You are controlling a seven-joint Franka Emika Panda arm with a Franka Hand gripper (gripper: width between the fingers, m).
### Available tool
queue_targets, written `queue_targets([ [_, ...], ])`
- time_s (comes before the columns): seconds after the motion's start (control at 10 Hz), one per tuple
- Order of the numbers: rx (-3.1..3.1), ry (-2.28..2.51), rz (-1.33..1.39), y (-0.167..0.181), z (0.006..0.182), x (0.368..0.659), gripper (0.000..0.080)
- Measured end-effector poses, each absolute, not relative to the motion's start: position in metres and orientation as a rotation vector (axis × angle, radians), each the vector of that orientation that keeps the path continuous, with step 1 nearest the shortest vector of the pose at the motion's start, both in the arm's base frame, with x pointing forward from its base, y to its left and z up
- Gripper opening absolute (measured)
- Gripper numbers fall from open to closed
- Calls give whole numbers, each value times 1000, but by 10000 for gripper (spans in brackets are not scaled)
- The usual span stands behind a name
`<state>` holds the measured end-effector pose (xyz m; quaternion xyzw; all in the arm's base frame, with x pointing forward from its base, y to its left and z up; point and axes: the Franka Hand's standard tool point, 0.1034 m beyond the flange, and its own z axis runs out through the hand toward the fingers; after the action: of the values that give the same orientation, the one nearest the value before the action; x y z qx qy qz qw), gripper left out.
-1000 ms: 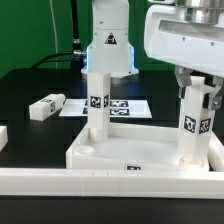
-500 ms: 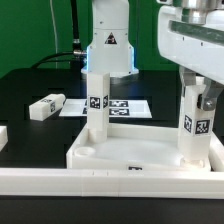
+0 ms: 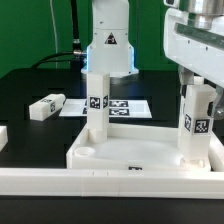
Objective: Assemble desk
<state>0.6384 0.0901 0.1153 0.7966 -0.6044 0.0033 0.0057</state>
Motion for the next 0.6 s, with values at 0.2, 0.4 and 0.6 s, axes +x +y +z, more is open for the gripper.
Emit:
queue_targets([
  [0.2,2663,-1643,9,89,115,639,648],
  [0.4,2784,-1407,14,89,115,638,648],
  [0.6,2883,-1171,25,89,117,639,648],
])
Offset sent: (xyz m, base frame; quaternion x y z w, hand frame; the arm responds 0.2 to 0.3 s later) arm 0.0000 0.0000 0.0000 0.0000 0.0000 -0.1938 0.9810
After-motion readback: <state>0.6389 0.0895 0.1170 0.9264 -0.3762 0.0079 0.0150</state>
